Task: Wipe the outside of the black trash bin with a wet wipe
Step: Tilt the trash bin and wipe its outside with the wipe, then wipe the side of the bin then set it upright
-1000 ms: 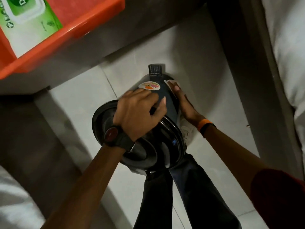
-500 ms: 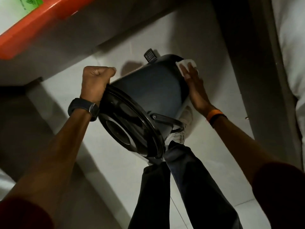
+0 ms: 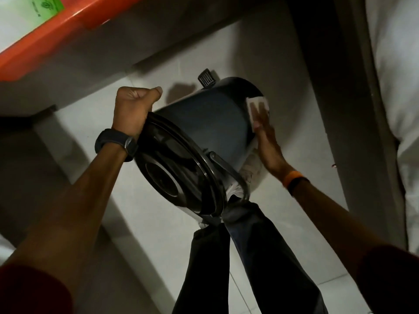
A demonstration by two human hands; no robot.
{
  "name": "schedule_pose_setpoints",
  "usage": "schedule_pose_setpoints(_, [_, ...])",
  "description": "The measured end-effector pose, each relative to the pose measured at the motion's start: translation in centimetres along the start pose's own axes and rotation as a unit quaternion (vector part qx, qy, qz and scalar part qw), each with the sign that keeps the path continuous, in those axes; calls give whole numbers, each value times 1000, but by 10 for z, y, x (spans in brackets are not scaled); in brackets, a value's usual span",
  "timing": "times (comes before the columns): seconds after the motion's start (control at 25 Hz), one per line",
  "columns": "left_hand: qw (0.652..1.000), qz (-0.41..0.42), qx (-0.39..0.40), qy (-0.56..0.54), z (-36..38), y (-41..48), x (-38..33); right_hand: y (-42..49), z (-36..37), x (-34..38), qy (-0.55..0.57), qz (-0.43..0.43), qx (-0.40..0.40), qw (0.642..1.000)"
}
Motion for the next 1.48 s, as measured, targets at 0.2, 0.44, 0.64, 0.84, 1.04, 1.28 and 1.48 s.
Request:
schedule_pose_setpoints(0.2, [933,149,30,327,47,-29,-82,30,-19,-16,40,164,-52,984])
schedule_pose_setpoints(0.44, [616,367,248,652,179,-80,-98,-7,11,-15,183,181,-9,966])
schedule_pose_setpoints(0.64, [777,333,8,533,162,-95,-80,-23,-23,-9,272,160,-128,940])
schedule_pose_setpoints(0.84, [811,144,30,566,157,-122,-23,-17,-43,18,240,124,-82,959])
schedule_pose_setpoints(1.04, [753,199,86,621,160,-132,2,-25,-33,19,228,132,-20,965])
schedule_pose_setpoints(1.28, [683,281,148,658,132,-147,15,-49,-7,7,215,145,20,966])
schedule_pose_setpoints(1.48, [693,296,173,635,89,-154,14,-72,13,-4,148,176,-53,972])
Point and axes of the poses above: each hand's wrist, its own y-axis towards the middle knuckle, its own z-axis out of the palm, x = y × z, the point moved 6 cm from there along y, towards the middle knuckle, and after that the axes turned 11 degrees about x, right-handed, at the moved point
